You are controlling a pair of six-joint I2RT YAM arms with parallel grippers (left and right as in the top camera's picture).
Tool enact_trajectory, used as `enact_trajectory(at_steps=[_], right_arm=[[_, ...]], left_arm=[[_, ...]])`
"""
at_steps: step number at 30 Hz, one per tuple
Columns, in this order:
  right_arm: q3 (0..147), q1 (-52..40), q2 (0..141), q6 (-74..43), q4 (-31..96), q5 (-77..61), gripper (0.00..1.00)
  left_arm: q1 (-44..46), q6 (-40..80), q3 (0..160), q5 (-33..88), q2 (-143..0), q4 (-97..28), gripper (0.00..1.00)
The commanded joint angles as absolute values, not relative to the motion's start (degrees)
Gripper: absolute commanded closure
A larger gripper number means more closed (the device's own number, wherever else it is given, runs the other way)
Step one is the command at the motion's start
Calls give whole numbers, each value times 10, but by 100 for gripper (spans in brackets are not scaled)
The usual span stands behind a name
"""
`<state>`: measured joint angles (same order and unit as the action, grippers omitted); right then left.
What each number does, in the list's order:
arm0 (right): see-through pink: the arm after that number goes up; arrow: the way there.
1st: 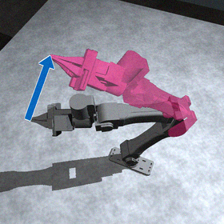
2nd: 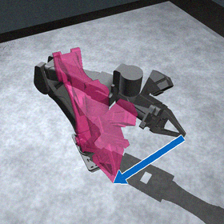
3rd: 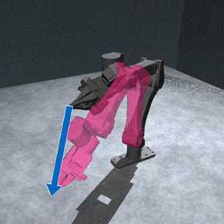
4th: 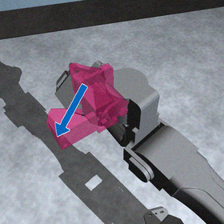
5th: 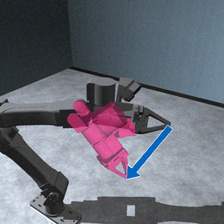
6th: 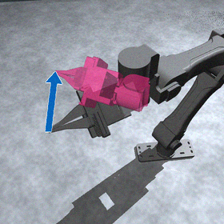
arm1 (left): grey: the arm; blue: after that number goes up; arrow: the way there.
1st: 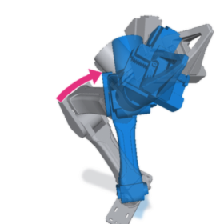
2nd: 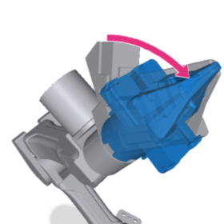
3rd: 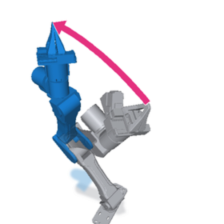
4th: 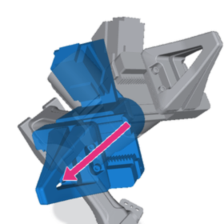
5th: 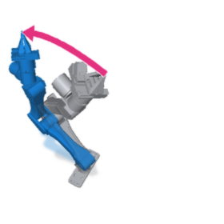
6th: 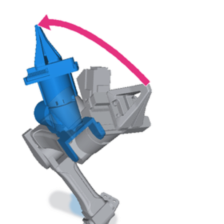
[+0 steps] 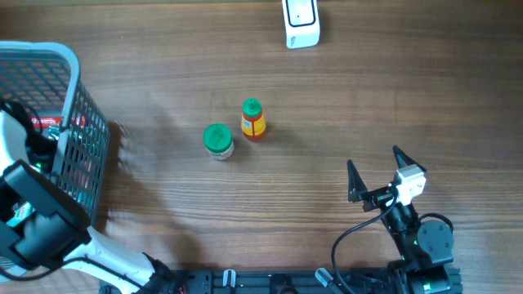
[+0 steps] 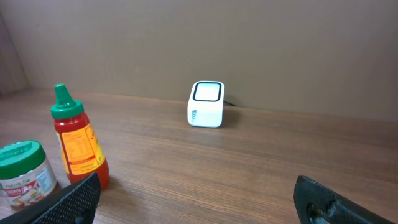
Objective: Scan the item barcode
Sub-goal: 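Reach the left gripper into the basket and grasp the small red box, then place the small red box on the table right of the bottle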
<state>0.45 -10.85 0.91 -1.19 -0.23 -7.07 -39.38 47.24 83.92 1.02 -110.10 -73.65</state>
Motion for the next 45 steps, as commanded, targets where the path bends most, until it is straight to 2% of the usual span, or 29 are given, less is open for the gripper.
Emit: enact_trajectory(at_steps=[1,6,10,13,18,20,26,31,39,45], right_arm=[[3,-111,8,-11,-4,-75,0],[3,-111,8,-11,-4,-75,0],[3,-111,8,-11,-4,-75,0],[3,-111,8,-11,-4,-75,0],[3,-111,8,-11,-4,-75,0],[3,-111,8,-11,-4,-75,0],[3,-111,8,-11,-4,-75,0],[3,-111,8,-11,-4,-75,0],[3,-111,8,-11,-4,-75,0],[3,-111,8,-11,-4,-75,0]], left_arm=[[-390,466,948,13,-1036,-778,30],[-390,467,1106,55,-958,-835,29],[-365,467,1135,136,-872,-827,29],[-290,467,1135,139,-823,-827,29],[-65,467,1135,93,-807,-822,29],[30,467,1135,76,-819,-803,29],[241,467,1135,-3,-880,-740,29],[344,467,1135,-18,-958,-694,28],[429,467,1135,-18,-1124,-660,29],[455,467,1135,-18,-1232,-655,27]])
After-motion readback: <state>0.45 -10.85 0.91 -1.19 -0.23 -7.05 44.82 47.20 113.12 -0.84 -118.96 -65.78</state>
